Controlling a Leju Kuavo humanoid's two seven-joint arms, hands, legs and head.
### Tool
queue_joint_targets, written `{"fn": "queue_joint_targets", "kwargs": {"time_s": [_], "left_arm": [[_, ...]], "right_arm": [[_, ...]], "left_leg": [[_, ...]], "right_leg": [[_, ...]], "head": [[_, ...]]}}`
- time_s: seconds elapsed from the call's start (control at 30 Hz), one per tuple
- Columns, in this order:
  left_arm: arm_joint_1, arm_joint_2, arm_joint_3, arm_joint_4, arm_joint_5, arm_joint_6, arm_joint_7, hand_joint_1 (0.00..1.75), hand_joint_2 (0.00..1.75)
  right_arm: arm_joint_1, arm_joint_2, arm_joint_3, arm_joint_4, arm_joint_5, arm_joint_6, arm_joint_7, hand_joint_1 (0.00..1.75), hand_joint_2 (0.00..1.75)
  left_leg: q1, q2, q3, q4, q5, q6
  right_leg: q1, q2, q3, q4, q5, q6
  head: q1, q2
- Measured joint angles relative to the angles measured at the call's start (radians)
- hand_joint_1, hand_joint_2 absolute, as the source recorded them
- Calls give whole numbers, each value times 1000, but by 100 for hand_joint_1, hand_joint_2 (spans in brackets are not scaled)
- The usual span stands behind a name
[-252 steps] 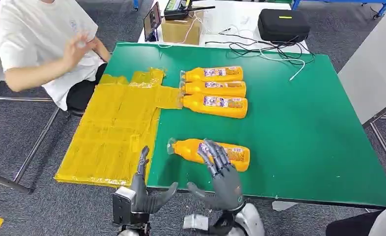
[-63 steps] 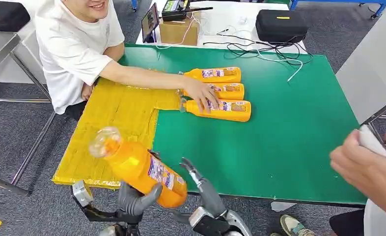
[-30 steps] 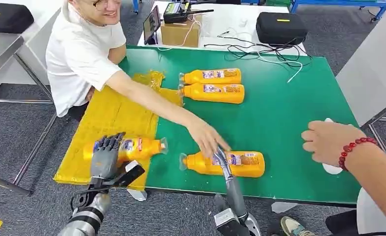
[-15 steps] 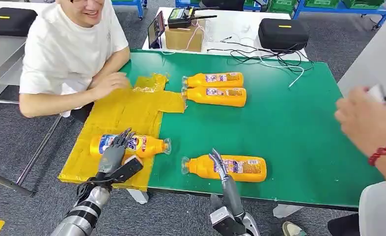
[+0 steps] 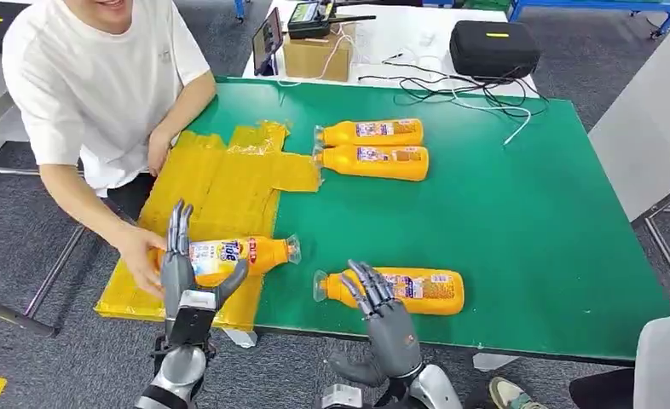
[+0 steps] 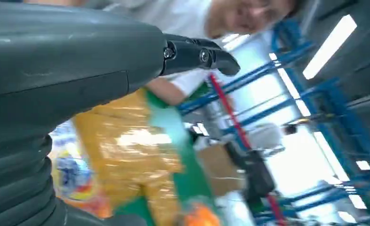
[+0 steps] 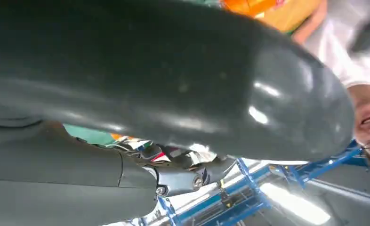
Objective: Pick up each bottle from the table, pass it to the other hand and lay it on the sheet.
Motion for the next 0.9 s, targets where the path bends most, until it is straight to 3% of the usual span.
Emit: {"fn": "queue_joint_targets", "kwargs": {"time_s": [0.27,0.3,0.37,0.5,0.67,0.77,0.9], "left_arm": [[24,-1,-39,-125,7,5,0,0,175],[26,-1,-40,-132,10,5,0,0,175],[34,-2,-40,-152,10,5,0,0,175],[70,-16,-44,-271,22,5,0,0,175],[138,-29,-67,-380,71,5,0,0,175],[187,-28,-78,-422,103,5,0,0,175],[225,-28,-94,-434,98,-2,1,0,175]], "right_arm": [[-6,-12,-1,1,6,-1,7,0,0],[-7,-13,-1,1,14,-1,9,0,175],[-10,-17,-1,5,54,-1,34,0,175],[-54,-61,-2,66,325,46,271,0,175],[-94,-126,-43,129,504,81,506,0,175],[-88,-144,-83,119,568,111,596,0,175],[-84,-154,-124,100,593,190,635,0,175]], "left_leg": [[0,1,-1,0,0,0],[0,1,-1,0,0,0],[0,1,-2,0,0,0],[0,1,-3,0,0,0],[-2,1,-3,0,0,1],[-2,1,-4,0,0,1],[-1,2,-4,0,0,0]], "right_leg": [[0,0,-2,0,0,0],[0,1,-2,0,0,0],[0,1,-2,0,0,0],[0,1,-3,0,0,0],[-2,1,-3,0,1,1],[-2,1,-4,0,1,1],[-1,1,-5,0,0,1]], "head": [[0,0],[0,0],[0,0],[0,0],[0,0],[0,0],[0,0]]}}
